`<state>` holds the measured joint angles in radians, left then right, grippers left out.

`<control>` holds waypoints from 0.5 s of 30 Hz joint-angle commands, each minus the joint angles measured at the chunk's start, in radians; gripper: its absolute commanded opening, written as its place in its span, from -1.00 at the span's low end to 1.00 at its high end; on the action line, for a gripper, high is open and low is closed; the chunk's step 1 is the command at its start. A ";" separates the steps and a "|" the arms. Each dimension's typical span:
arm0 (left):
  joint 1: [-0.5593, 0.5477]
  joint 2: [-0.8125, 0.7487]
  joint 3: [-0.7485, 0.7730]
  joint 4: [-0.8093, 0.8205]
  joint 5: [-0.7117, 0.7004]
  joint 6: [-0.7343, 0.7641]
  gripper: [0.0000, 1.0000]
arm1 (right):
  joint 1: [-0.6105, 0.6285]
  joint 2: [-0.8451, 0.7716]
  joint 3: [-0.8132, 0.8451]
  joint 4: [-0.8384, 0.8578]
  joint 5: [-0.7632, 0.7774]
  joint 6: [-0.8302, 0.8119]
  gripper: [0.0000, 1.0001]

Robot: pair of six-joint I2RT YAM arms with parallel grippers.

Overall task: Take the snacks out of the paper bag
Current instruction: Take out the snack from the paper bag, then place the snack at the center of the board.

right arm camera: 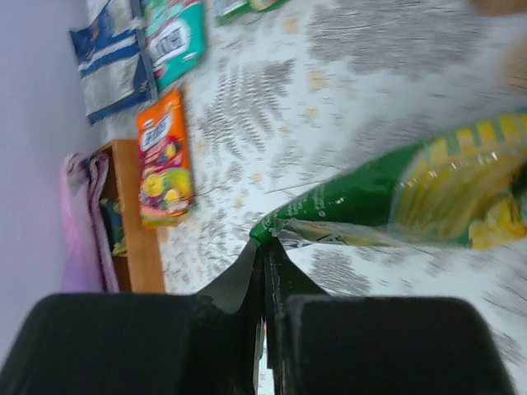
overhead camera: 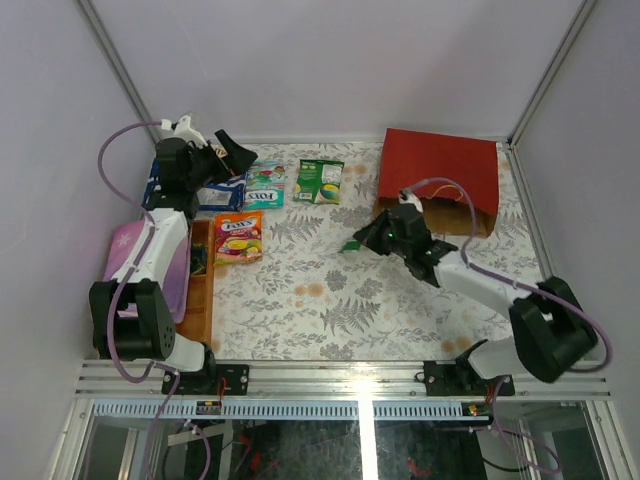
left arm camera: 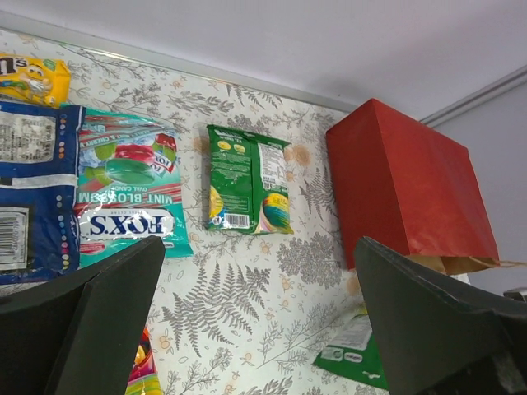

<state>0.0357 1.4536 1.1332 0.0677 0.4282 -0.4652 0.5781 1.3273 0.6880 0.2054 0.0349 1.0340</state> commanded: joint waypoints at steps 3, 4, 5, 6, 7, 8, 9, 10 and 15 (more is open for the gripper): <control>0.055 -0.011 0.043 0.055 0.041 -0.043 0.99 | 0.119 0.265 0.445 0.080 -0.254 -0.154 -1.00; 0.063 -0.012 0.042 0.060 0.043 -0.047 0.99 | 0.135 0.316 0.512 0.059 -0.299 -0.178 -1.00; 0.070 -0.013 0.044 0.064 0.045 -0.052 0.99 | 0.145 0.378 0.584 0.040 -0.339 -0.199 -1.00; 0.077 -0.012 0.044 0.069 0.048 -0.061 0.99 | 0.154 0.422 0.645 0.021 -0.377 -0.215 -1.00; 0.084 -0.013 0.046 0.076 0.055 -0.072 0.99 | 0.158 0.468 0.696 0.009 -0.414 -0.231 -1.00; 0.088 -0.012 0.051 0.081 0.066 -0.076 0.99 | 0.161 0.507 0.746 -0.001 -0.445 -0.245 -1.00; 0.092 -0.008 0.059 0.083 0.073 -0.078 0.99 | 0.163 0.540 0.786 -0.015 -0.473 -0.259 -1.00; 0.094 -0.006 0.067 0.081 0.080 -0.078 0.99 | 0.163 0.569 0.819 -0.039 -0.492 -0.279 -1.00; 0.106 0.005 0.071 0.073 0.091 -0.069 0.99 | 0.163 0.611 0.752 -0.093 -0.516 -0.366 -1.00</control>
<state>0.1272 1.4536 1.1744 0.0837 0.4839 -0.5266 0.7471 1.9308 1.4757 0.1642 -0.3973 0.7708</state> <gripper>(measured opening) 0.994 0.011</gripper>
